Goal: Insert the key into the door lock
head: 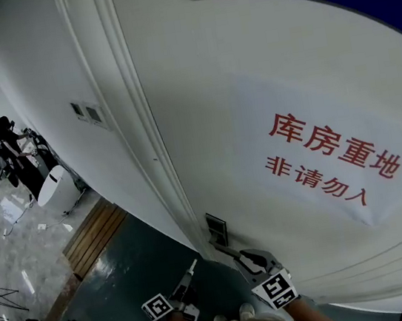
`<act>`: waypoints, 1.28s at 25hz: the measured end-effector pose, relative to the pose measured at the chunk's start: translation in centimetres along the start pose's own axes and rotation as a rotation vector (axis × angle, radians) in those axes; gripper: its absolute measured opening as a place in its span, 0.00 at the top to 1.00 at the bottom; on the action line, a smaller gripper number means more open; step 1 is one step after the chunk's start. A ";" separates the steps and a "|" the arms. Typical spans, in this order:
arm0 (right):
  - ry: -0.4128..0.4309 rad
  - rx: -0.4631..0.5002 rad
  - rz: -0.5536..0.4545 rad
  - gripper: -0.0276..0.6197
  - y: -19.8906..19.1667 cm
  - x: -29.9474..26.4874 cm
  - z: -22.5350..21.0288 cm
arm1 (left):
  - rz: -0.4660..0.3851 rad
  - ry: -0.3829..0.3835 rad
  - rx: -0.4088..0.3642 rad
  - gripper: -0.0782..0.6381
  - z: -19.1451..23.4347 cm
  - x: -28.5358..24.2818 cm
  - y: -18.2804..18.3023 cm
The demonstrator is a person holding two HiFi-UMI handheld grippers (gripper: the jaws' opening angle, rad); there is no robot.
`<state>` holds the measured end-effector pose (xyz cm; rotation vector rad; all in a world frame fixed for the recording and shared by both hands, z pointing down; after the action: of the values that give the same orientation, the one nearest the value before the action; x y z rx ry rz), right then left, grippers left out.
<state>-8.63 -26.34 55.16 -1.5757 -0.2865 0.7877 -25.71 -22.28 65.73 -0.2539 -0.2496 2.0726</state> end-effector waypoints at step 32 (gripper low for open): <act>0.084 0.041 -0.009 0.82 -1.5 1.2 -1.8 | 0.005 0.076 0.033 0.85 5.9 -7.5 -2.6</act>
<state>-6.18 -26.74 56.14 -1.5636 -0.2148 0.7139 -21.52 -27.97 72.65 -0.3126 -0.1694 2.0651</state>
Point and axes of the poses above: the fingertips, and each gripper's own axes: x backward along the fingers, z to its left, y out of its top, the point moved 1 cm from there along x, backward along the fingers
